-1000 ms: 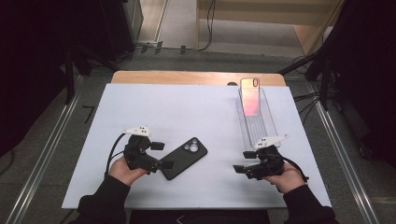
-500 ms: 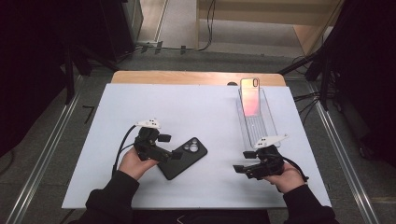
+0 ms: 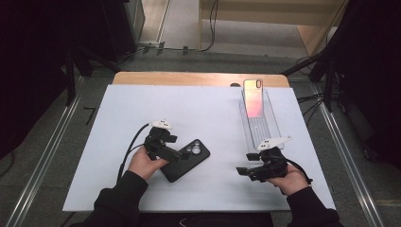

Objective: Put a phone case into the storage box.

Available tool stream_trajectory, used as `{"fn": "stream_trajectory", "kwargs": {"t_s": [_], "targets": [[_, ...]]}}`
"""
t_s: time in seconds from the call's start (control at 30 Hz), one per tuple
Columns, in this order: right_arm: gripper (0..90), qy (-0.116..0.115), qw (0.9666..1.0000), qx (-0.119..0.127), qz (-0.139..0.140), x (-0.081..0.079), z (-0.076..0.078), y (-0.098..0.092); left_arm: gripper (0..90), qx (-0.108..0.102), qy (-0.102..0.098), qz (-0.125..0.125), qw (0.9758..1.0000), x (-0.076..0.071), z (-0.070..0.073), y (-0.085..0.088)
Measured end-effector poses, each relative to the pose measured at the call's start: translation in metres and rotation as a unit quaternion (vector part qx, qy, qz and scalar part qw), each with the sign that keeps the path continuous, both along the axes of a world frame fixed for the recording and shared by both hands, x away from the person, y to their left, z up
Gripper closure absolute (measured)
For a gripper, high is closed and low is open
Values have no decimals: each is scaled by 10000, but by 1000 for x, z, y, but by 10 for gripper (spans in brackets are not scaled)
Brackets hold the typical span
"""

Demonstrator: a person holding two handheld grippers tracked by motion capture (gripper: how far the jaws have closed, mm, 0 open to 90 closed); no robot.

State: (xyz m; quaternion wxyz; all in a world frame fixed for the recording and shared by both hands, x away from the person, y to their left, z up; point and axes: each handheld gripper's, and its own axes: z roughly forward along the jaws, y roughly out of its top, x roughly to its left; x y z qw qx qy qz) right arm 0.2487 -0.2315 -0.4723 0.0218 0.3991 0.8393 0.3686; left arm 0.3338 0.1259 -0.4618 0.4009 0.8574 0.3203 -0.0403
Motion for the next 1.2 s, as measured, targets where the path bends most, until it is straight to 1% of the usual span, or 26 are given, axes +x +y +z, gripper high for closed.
{"fn": "stream_trajectory", "kwargs": {"t_s": [0.07,0.13,0.17,0.23,0.33,0.4,0.43,0.47,0.53,0.6,0.73,0.8,0.9,1.0,1.03,1.2], "targets": [[257,-10,10000,-5,16,0,0,0,0,75,-49,53,9999,-1,-2,-1],[257,-12,10000,-12,14,0,0,0,0,103,1,72,9999,-3,-5,-2],[257,-13,10000,-14,12,0,0,0,0,150,4,118,9998,-4,-7,-4],[257,-14,10000,-19,10,0,0,0,0,151,70,87,9998,-5,-9,-5],[257,-18,10000,-24,14,-1,0,0,0,244,63,147,9996,-7,-12,-6],[257,-19,10000,-24,13,-1,0,0,0,332,51,254,9991,-7,-13,-6],[257,-19,10000,-25,12,-1,0,0,0,347,108,329,9988,-7,-14,-6],[258,-19,10000,-29,12,-1,0,0,0,344,144,299,9989,-7,-15,-5],[258,-17,10000,-34,3,-1,0,1,1,419,98,299,9986,-7,-16,-5],[258,-15,10000,-33,-1,-1,0,1,12,457,69,231,9987,-8,-18,-5],[257,-22,10000,-41,5,-1,0,1,12,567,88,158,9982,-11,-23,-8],[258,-23,10000,-44,6,-1,0,1,12,691,27,168,9975,-13,-25,-9],[258,-30,10000,-56,20,-1,0,1,24,828,-23,63,9965,-15,-29,-13],[258,-26,10000,-66,18,-1,0,1,24,1006,-96,-24,9949,-16,-33,-15],[257,-28,10000,-72,25,-1,0,1,25,1053,-150,-70,9943,-17,-33,-16],[258,-17,10000,-84,8,-1,0,1,33,1208,-326,-179,9920,-20,-35,-17]]}}
